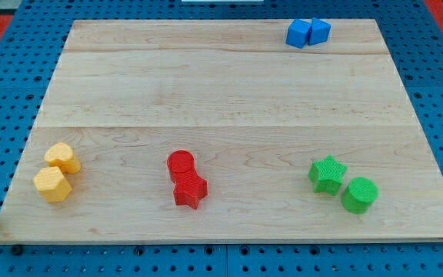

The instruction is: Push the heart vertically to the red circle

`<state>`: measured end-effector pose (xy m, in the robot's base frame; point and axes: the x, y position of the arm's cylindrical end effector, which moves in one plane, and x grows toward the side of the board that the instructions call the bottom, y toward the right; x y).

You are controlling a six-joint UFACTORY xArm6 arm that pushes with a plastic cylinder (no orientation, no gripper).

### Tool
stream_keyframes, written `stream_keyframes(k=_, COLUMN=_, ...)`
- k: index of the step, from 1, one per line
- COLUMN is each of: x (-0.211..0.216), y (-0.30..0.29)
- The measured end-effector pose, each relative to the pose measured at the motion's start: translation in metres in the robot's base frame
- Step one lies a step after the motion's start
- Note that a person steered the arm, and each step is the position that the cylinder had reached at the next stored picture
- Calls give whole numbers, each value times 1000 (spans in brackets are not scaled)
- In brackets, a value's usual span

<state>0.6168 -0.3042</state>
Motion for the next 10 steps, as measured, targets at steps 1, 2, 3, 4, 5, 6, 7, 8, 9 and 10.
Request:
stream_keyframes(k=1, x=-11, y=40)
stream_keyframes(k=2, x=-51, y=54)
stream_keyframes(k=3, x=-86, y=50)
stream_keyframes(k=4, x=-98, y=53)
stream_keyframes(k=5, x=-107, y=88)
stream_keyframes(k=6, x=-136, y=136)
stream_keyframes(k=7, x=-158, y=183)
stream_keyframes(k=8, x=-159, y=230)
stream_keyframes(k=9, x=-196, y=255)
stream_keyframes(k=10, x=-216, y=255)
